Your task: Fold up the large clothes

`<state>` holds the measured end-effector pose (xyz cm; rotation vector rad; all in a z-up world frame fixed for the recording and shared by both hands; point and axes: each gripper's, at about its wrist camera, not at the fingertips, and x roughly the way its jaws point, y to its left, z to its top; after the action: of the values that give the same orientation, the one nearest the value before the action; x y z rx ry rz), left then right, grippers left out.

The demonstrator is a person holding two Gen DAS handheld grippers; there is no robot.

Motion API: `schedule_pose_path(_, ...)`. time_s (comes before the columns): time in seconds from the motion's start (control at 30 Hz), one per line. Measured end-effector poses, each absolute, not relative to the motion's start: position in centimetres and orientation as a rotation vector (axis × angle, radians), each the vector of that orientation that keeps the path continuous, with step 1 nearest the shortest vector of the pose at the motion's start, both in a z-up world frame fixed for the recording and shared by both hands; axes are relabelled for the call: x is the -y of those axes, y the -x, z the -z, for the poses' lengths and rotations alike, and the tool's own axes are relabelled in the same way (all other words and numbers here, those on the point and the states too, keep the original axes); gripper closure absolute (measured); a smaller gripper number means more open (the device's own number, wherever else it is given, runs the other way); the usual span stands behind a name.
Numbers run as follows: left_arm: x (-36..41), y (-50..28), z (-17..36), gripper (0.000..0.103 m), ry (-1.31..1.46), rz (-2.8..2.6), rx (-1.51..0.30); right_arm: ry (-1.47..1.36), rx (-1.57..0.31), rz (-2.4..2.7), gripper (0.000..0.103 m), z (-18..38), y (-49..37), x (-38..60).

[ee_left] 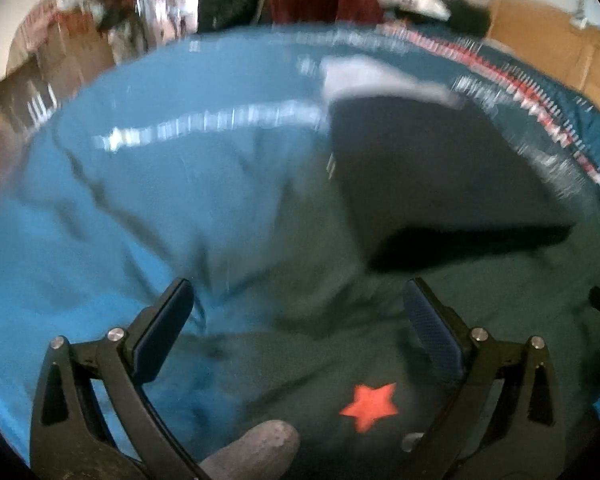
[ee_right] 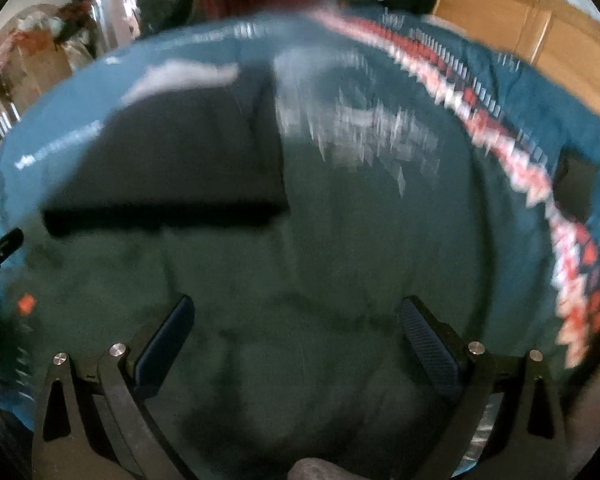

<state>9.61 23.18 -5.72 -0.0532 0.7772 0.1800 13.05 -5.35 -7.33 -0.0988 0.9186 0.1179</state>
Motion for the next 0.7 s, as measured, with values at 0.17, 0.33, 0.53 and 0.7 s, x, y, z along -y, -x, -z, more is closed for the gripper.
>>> schedule_pose_path(0.17,-21.6,-7.4,-0.9,0.0,0.082,-0.12,-0.647,0.11,-0.804,-0.124,0.0,0.3,-11.1,3.3)
schedule_pose_path(0.33,-21.1,-6.0,-4.3,0.0,0.093,-0.08,-0.588,0.078,-0.757,-0.158,0.002,-4.4,-9.4,2.4)
schedule_pose_path(0.53,-21.0,-5.2,-5.2,0.0,0.106,-0.067,-0.571,0.059,-0.733,-0.178,0.002,-7.4,-7.7,1.7)
schedule_pose_path(0.7,-20.6,-4.8,-5.5,0.0,0.102,-0.071,-0.565,0.047,-0.739,-0.197,0.002,-8.2,-7.4,1.5)
